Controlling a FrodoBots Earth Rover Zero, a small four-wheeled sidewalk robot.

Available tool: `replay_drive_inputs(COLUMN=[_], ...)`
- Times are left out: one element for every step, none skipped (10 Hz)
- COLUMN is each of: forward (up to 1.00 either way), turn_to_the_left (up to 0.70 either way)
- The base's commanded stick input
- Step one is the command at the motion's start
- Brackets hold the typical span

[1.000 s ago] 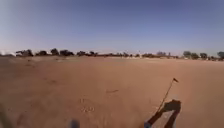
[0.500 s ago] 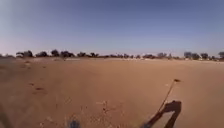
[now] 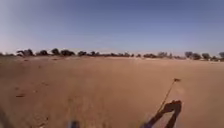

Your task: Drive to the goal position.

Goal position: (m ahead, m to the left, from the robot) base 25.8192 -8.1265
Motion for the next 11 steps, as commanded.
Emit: replay_drive_inputs(forward=[1.00,1.00,1.00,1.00,1.00,1.00,1.00,1.00,1.00,1.00,1.00], turn_to_the_left=[0.00,0.00,0.00,0.00,0.00,0.00,0.00,0.00,0.00,0.00,-0.12])
